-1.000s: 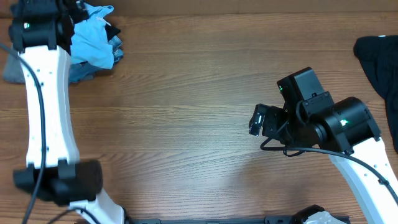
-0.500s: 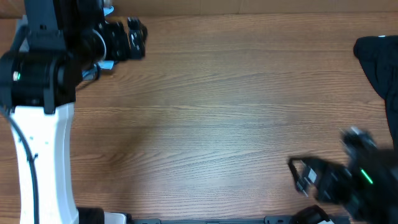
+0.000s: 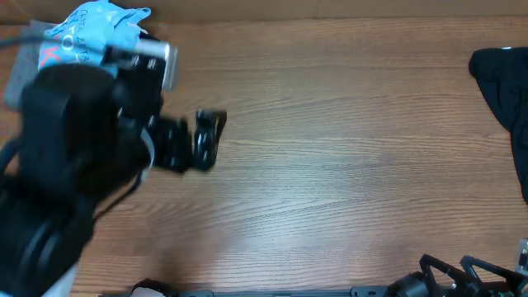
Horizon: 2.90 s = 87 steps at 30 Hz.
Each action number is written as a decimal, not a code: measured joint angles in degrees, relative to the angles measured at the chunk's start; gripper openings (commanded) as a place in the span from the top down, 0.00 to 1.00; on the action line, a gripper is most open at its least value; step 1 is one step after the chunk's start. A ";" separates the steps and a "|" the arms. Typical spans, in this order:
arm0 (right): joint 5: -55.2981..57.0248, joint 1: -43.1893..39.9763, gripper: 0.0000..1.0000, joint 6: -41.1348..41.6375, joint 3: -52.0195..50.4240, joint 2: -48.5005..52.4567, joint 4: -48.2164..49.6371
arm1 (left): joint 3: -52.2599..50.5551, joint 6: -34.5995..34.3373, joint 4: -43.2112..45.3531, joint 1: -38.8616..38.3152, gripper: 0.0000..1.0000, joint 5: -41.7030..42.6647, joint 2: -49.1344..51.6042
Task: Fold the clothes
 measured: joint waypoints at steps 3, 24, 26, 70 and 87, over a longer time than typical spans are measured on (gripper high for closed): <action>1.38 0.00 0.00 -0.02 -0.55 -0.07 0.22 | -2.08 -0.83 0.04 -3.28 0.00 -1.57 -6.27; 6.84 0.00 0.00 -0.04 -19.93 -0.20 9.60 | -20.35 -4.17 -3.48 -4.92 0.00 -5.29 -17.07; 6.78 0.00 0.00 0.00 -19.93 -0.20 9.55 | -20.39 -4.17 -3.48 -4.92 0.00 -5.51 -16.48; 11.72 -20.59 0.00 -6.16 -30.80 -17.03 28.30 | -20.50 -4.17 -3.50 -4.92 0.00 -5.95 -13.55; 5.66 -21.33 0.00 -12.92 -69.75 -28.83 75.45 | -20.70 -4.17 -3.50 -4.92 0.00 -5.97 -13.55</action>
